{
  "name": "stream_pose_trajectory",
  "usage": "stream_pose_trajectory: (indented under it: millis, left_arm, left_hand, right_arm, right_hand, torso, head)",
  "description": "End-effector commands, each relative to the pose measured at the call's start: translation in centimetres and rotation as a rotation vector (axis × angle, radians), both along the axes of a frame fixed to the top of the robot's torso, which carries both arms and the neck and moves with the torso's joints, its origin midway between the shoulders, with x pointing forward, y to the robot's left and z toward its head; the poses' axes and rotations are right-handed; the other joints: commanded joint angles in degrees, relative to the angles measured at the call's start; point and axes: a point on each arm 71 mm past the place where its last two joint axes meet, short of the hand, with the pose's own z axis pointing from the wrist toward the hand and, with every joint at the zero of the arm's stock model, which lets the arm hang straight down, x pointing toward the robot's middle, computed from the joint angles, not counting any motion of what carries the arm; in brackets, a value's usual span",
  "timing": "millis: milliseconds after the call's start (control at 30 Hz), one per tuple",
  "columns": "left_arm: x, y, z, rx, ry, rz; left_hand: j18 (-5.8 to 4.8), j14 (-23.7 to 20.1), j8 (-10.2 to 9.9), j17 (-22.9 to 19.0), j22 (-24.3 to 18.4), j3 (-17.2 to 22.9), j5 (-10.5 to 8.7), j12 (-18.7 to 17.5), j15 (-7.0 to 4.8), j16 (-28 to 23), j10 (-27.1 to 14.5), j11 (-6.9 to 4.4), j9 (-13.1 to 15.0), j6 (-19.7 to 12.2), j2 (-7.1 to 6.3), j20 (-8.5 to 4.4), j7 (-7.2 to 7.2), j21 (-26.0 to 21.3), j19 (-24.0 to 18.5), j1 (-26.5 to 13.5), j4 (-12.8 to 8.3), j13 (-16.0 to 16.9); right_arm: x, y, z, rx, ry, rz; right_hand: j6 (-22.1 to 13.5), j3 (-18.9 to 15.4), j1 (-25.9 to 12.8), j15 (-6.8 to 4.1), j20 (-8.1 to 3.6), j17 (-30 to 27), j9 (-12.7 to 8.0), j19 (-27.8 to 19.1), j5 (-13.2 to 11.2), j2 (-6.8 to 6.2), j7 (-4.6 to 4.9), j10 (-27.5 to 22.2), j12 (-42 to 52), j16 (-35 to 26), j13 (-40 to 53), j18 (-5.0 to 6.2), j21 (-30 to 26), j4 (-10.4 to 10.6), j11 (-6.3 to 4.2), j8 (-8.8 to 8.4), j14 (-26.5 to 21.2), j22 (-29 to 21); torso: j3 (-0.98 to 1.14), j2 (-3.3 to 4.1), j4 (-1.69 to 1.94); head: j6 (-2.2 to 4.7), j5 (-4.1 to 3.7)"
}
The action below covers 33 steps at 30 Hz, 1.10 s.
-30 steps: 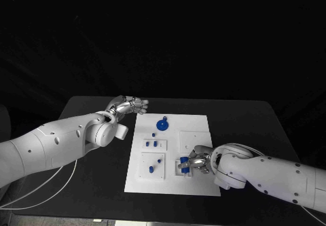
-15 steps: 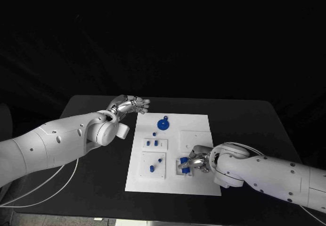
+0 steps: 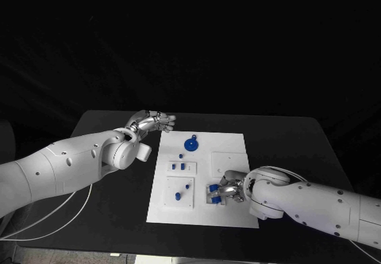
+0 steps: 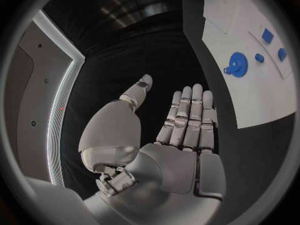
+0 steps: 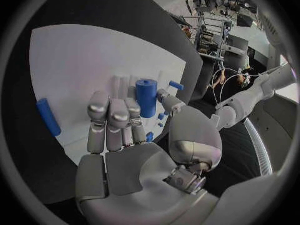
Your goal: Assemble the parts on the task board
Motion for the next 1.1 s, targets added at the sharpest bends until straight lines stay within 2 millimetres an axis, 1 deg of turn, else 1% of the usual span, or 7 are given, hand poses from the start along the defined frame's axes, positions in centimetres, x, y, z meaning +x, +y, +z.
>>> stream_pose_trajectory:
  millis: [33,267,433,533,633,733,1100]
  left_arm:
    - [-0.1,-0.3,0.1,-0.012,0.001,-0.016]
    - [-0.1,-0.3,0.1,-0.013,0.002,-0.018]
    - [-0.1,-0.2,0.1,-0.012,0.002,-0.016]
    - [-0.1,-0.2,0.1,-0.011,0.003,-0.016]
    - [-0.1,-0.2,0.1,-0.011,0.003,-0.015]
    - [-0.1,-0.2,0.1,-0.011,0.003,-0.014]
    - [-0.1,0.0,0.1,-0.009,0.003,-0.011]
  left_hand:
    - [1.18,-0.4,0.3,0.1,0.0,-0.3,0.04,0.1,0.17,-0.2,-0.4,-0.18,-0.1,-0.4,0.28,-0.02,-0.04,-0.4,0.2,-0.5,0.1,-0.1]
    - [1.17,-0.4,0.2,0.1,0.0,-0.3,0.04,0.1,0.19,-0.3,-0.4,-0.16,-0.1,-0.4,0.28,0.00,-0.03,-0.4,0.2,-0.6,0.2,-0.1]
    - [1.17,-0.4,0.2,0.1,0.1,-0.3,0.04,0.1,0.20,-0.3,-0.5,-0.16,-0.1,-0.4,0.29,0.00,-0.03,-0.4,0.2,-0.6,0.2,-0.1]
    - [1.17,-0.4,0.2,0.1,0.1,-0.3,0.04,0.1,0.20,-0.3,-0.5,-0.16,-0.1,-0.5,0.28,0.01,-0.02,-0.4,0.2,-0.6,0.2,-0.1]
    - [1.17,-0.4,0.2,0.1,0.1,-0.3,0.04,0.1,0.20,-0.3,-0.5,-0.16,-0.1,-0.5,0.28,0.01,-0.02,-0.4,0.2,-0.6,0.2,-0.1]
    - [1.17,-0.4,0.2,0.2,0.1,-0.3,0.04,0.1,0.21,-0.3,-0.5,-0.15,-0.1,-0.5,0.28,0.01,-0.02,-0.4,0.2,-0.6,0.2,-0.1]
    - [1.18,-0.4,0.2,0.2,0.1,-0.3,0.04,0.1,0.21,-0.4,-0.5,-0.15,-0.1,-0.5,0.30,0.01,-0.02,-0.5,0.2,-0.6,0.2,-0.1]
  right_arm:
    - [-0.1,0.1,-0.1,-0.013,0.006,0.019]
    - [-0.1,0.1,-0.1,-0.008,0.001,0.016]
    - [0.0,0.1,-0.1,-0.003,-0.005,0.013]
    - [-0.1,0.2,-0.1,0.001,-0.005,0.018]
    - [-0.1,0.3,-0.1,0.005,-0.004,0.022]
    - [-0.2,0.3,0.0,0.016,-0.006,0.027]
    - [-1.0,0.0,0.3,0.099,0.011,0.057]
  right_hand:
    - [0.4,-0.9,-0.9,-0.42,0.10,0.1,0.0,-0.4,0.2,-0.53,0.49,-0.5,-0.3,-0.4,-0.1,3.99,0.2,0.0,0.02,-0.26,-0.1,0.9]
    - [0.2,-2.9,-2.5,-0.41,-0.01,0.2,0.0,-0.7,0.2,-2.19,0.53,-1.1,-0.8,-0.5,-0.2,3.99,0.0,-0.3,0.05,-0.51,-0.2,0.9]
    - [-0.1,-5.9,-4.4,-0.44,-0.32,0.4,0.1,-1.1,0.2,-2.59,0.52,-1.7,-1.1,-0.7,-0.3,3.99,-0.2,-1.1,0.01,-0.78,-0.3,0.9]
    - [-0.3,-10.4,-5.7,-0.61,-0.94,0.6,0.2,-1.7,0.1,-0.48,0.40,-2.1,-1.3,-0.9,-0.2,3.99,-0.5,-4.2,-0.04,-1.01,-0.5,0.9]
    - [-0.2,-11.1,-5.8,-0.60,-1.01,0.7,0.3,-1.7,0.3,-0.30,0.36,-2.1,-1.3,-1.0,-0.2,3.99,-0.5,-4.8,-0.06,-1.03,-0.5,0.9]
    - [-0.1,-13.1,-6.3,-0.62,-1.28,0.8,0.2,-1.8,0.3,0.97,0.36,-2.2,-1.5,-1.2,-0.2,3.99,-0.7,-6.9,-0.14,-1.25,-0.5,0.8]
    - [0.4,-13.3,-3.9,-0.67,-1.32,1.1,0.2,-1.2,0.3,2.63,0.30,-1.4,-1.2,-1.6,0.2,3.99,-1.0,-11.5,-0.19,-1.54,-0.1,0.7]
  torso:
    - [-0.02,0.02,-0.02]
    - [-0.01,0.00,-0.01]
    - [0.03,0.00,-0.02]
    - [0.06,0.01,0.00]
    - [0.08,0.02,-0.02]
    - [0.10,0.01,-0.04]
    - [0.14,0.02,-0.02]
  head:
    - [-0.07,0.10]
    - [-0.14,0.31]
    - [-0.11,0.30]
    - [-0.12,0.30]
    - [-0.10,0.35]
    - [-0.02,0.32]
    - [0.11,0.47]
